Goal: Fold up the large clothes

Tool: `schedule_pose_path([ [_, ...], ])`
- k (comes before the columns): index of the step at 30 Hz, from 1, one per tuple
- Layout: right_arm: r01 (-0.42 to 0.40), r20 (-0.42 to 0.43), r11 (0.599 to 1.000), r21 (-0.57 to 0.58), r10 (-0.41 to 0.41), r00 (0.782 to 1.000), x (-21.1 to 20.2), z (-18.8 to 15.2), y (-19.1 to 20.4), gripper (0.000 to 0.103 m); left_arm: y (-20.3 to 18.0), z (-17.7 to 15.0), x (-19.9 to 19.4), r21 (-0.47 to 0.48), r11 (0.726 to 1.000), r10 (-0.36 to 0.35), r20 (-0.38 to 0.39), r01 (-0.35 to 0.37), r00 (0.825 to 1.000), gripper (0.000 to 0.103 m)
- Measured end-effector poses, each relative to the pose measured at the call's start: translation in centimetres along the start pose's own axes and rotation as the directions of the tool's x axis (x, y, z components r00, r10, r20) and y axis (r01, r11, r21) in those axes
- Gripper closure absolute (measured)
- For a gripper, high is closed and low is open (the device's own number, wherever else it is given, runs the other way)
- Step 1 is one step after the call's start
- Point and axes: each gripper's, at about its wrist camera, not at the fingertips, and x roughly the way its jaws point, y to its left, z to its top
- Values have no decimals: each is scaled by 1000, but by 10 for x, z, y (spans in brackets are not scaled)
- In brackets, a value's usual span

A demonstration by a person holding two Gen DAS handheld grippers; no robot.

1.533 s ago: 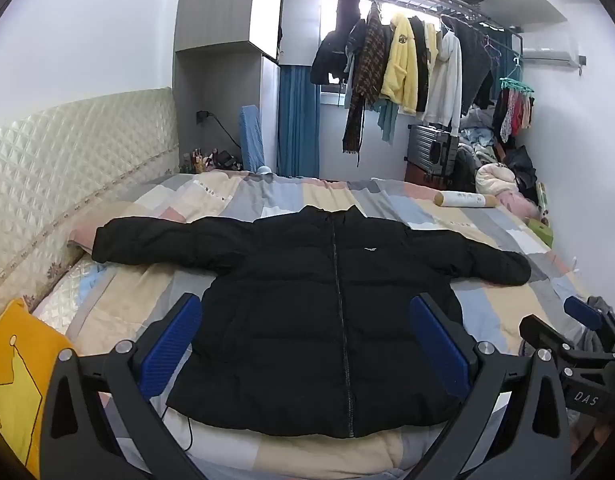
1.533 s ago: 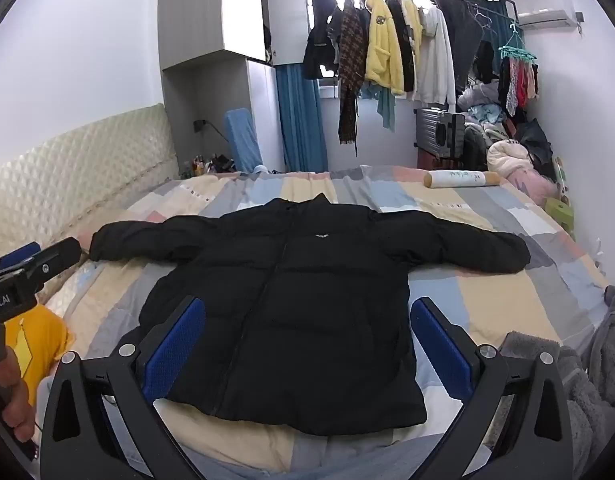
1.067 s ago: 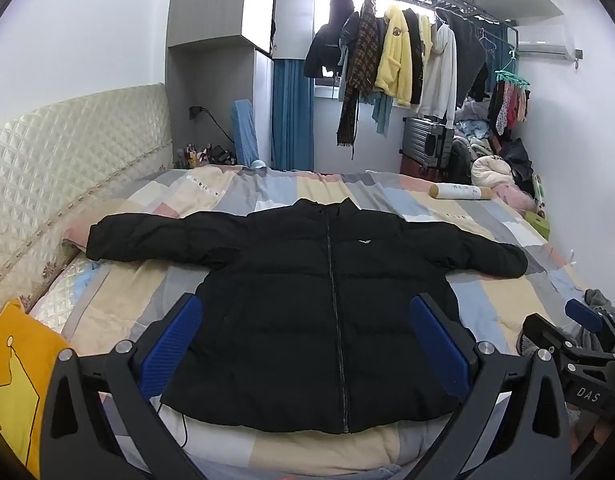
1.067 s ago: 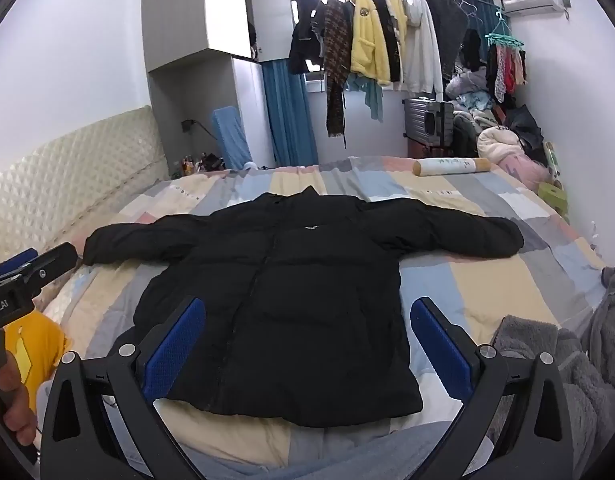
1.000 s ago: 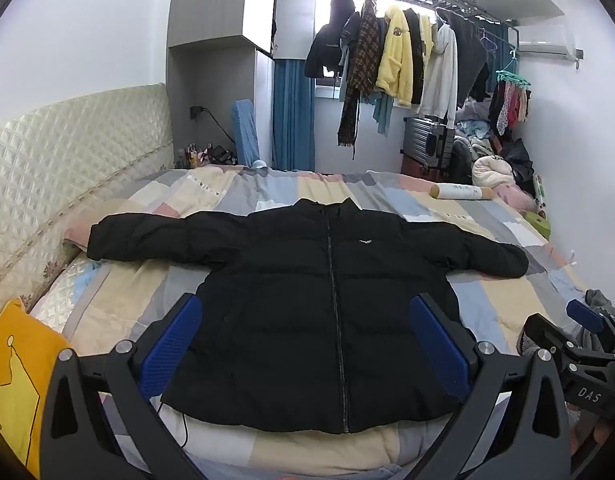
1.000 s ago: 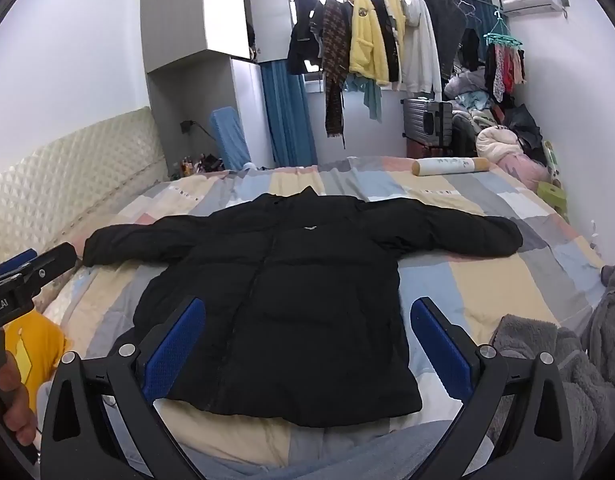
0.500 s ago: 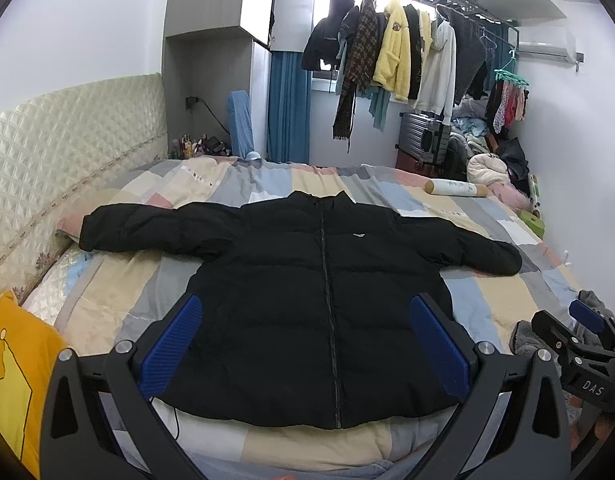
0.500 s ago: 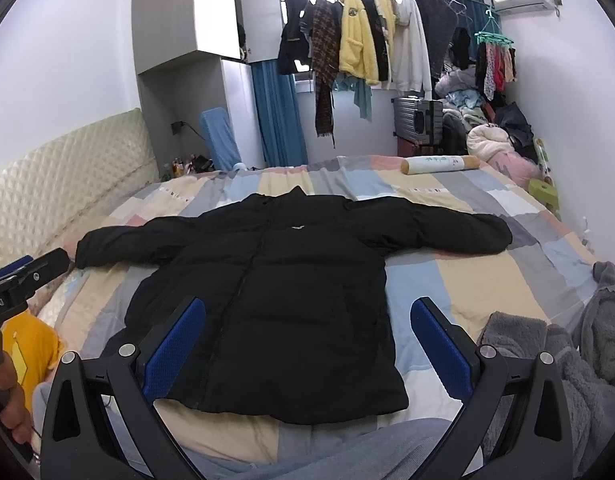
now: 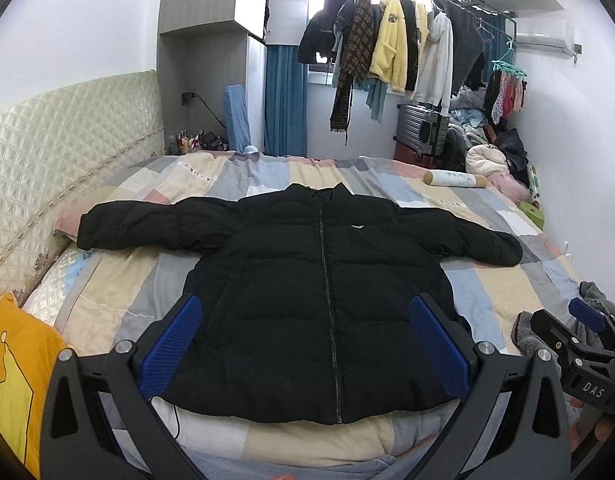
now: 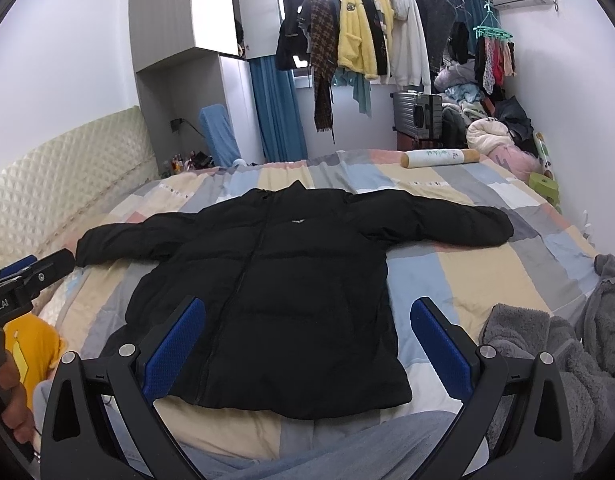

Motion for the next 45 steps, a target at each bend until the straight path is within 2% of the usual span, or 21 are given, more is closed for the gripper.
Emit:
schedule_pose_path([
  [27, -4, -10, 1000, 14, 4, 1000, 2, -5, -7, 0, -11, -1, -2, 14, 1000, -4, -7, 4, 1000, 0],
  [33, -20, -6, 1000, 22, 20, 1000, 1, -4, -7, 0, -10, -1, -3, -15, 1000, -28, -12, 28, 1000, 0],
  [39, -16, 2, 1000, 23, 16, 1000, 2, -1, -8, 0, -20, 0, -1, 35, 999, -17, -12, 17, 1000, 0],
  [45, -29, -1, 999, 24, 29, 1000, 4, 1, -10, 0, -13, 8, 6, -10, 999, -33, -14, 33, 999, 0],
])
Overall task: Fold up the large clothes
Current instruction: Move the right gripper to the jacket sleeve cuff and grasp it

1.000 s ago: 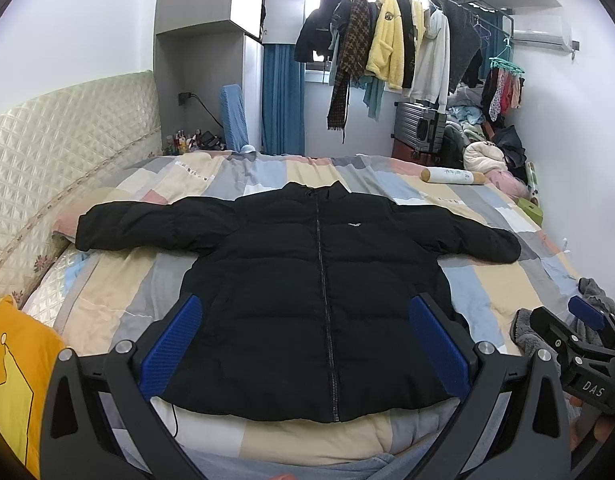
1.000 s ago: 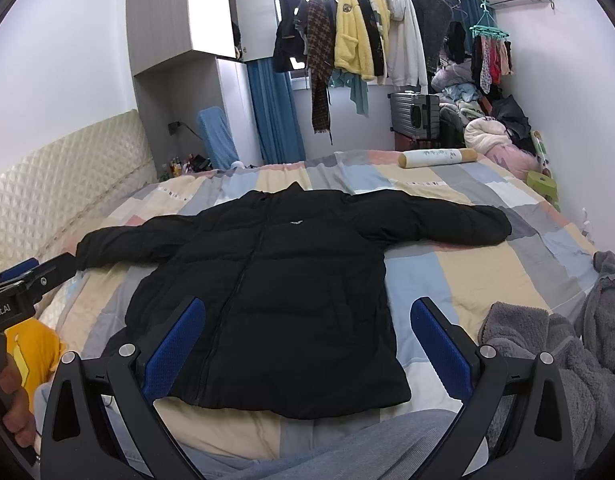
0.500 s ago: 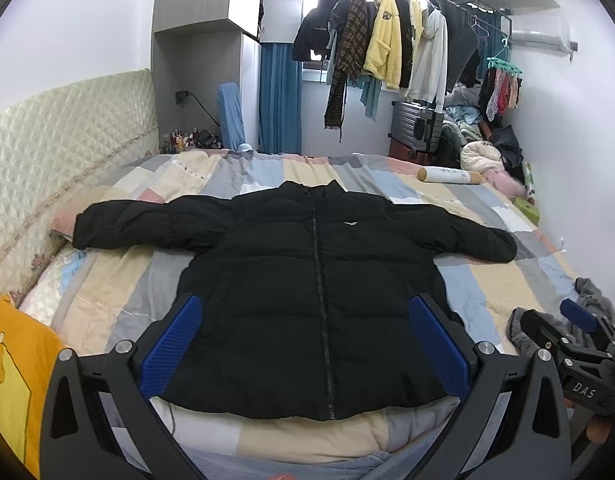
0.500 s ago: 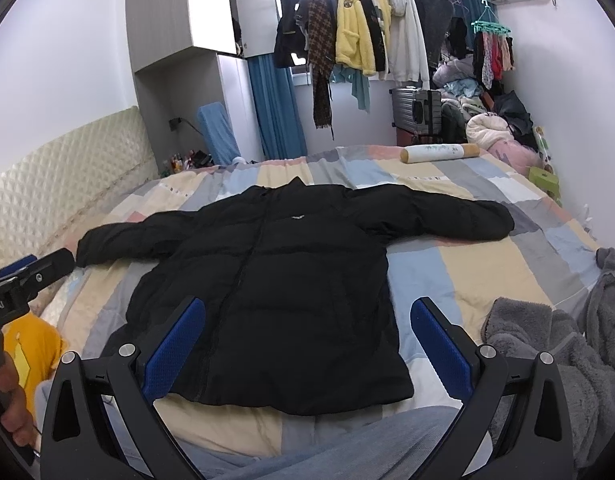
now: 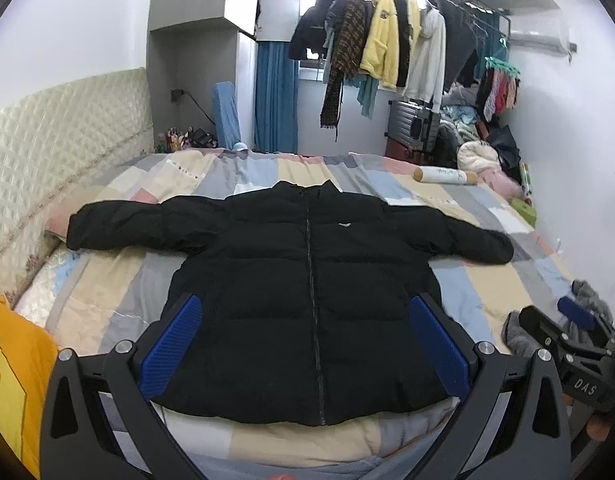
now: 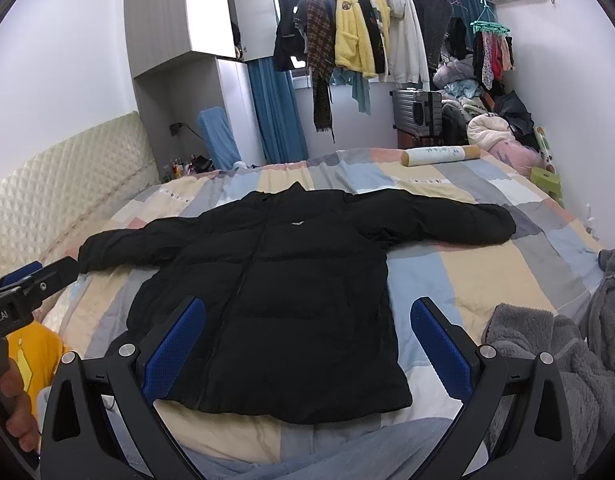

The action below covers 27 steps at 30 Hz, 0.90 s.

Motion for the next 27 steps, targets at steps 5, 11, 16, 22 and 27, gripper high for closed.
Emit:
schedule_pose_path([
  [5, -3, 5, 1000, -11, 3, 1000, 8, 15, -9, 0, 12, 11, 7, -16, 1000, 22, 11, -22, 1000, 0],
  [11, -25, 12, 1000, 17, 25, 1000, 31, 39, -36, 0, 38, 39, 20, -69, 996, 59, 96, -52, 994, 0],
  [16, 30, 60, 999, 45, -33, 998, 50, 61, -65, 0, 50, 61, 46, -28, 999, 37, 177, -33, 983, 0],
  [22, 69, 75, 997, 44, -72, 995, 84, 79, -101, 0, 64, 53, 93, -24, 999, 32, 119, -29, 992, 0],
  [27, 109, 118, 994, 17, -110, 987, 114, 95, -133, 0, 72, 33, 118, -28, 999, 25, 113, -22, 993, 0],
])
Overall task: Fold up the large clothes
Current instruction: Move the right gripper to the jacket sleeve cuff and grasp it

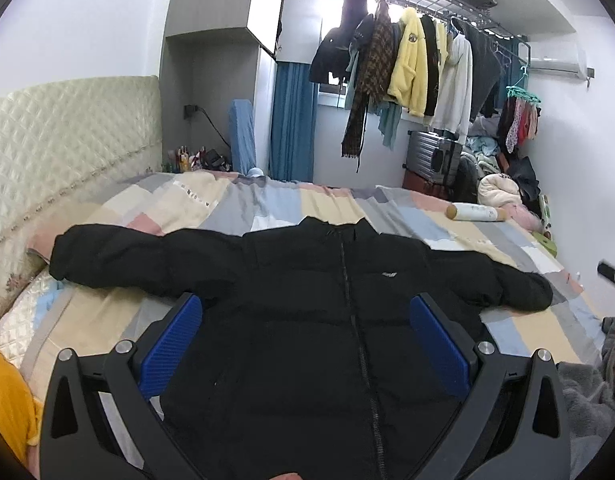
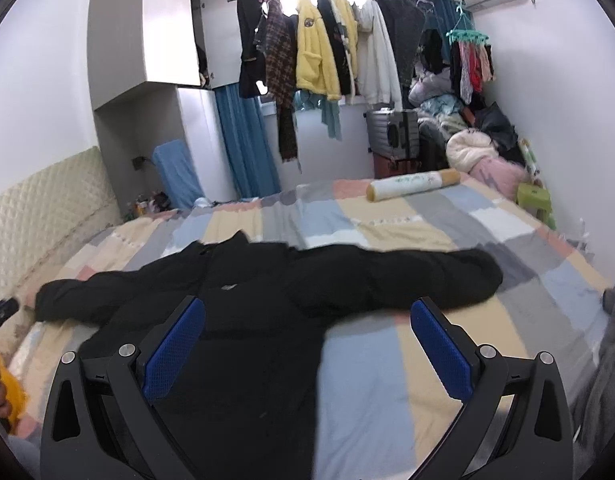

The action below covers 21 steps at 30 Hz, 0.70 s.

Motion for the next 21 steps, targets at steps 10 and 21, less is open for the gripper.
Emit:
schedule_pose_path([
  [10, 172, -8, 985, 8, -172, 985, 101, 12, -93, 0, 16, -27, 29, -57, 998, -11, -25, 10, 1000, 0],
  [21, 206, -163, 887, 412, -151, 975, 185, -38, -254, 0, 6, -56, 75, -40, 998, 39, -111, -44, 993, 0],
])
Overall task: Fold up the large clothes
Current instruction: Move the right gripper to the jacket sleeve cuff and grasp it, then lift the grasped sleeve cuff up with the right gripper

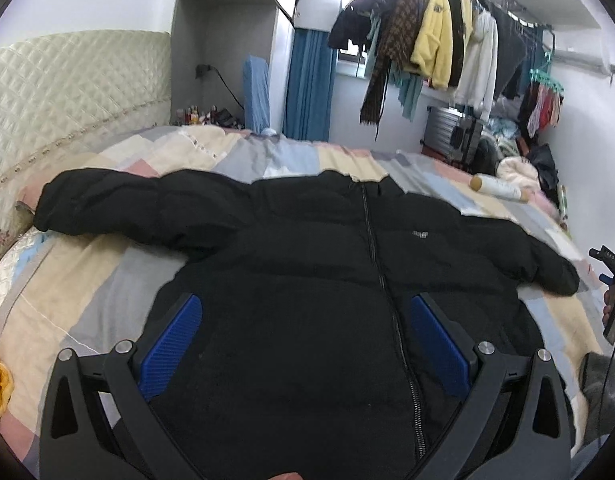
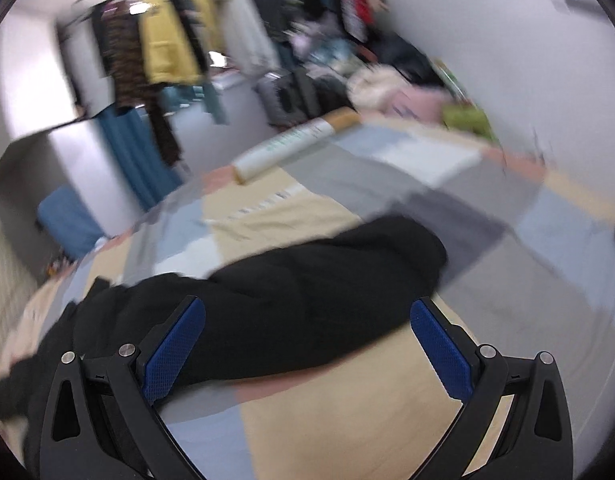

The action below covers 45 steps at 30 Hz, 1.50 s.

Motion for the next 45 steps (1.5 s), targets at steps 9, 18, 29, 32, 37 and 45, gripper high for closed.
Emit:
schedule_pose_path([
  [9, -37, -23, 955, 294, 45, 999, 85, -4, -80, 0, -17, -20, 45, 41, 999, 39, -82, -35, 996, 0],
  [18, -86, 66, 934, 346, 67, 996, 121, 10, -105, 17, -24, -24, 73, 31, 997, 75, -109, -72, 991, 0],
  [29, -139, 37, 958, 250, 134, 990, 137, 24, -89, 54, -24, -30, 84, 21, 996, 85, -151, -83, 985, 0],
  [32, -121, 68, 962, 243, 107, 992, 126, 29, -84, 77, -22, -29, 84, 15, 997, 76, -152, -74, 985, 0],
  [37, -82, 144, 976, 203, 53, 988, 93, 45, -69, 85, -17, -26, 79, 5, 998, 69, -147, -69, 987, 0],
  [45, -94, 256, 972, 213, 37, 966, 23, 78, -44, 90, -16, -23, 62, 23, 998, 56, -109, -53, 993, 0],
])
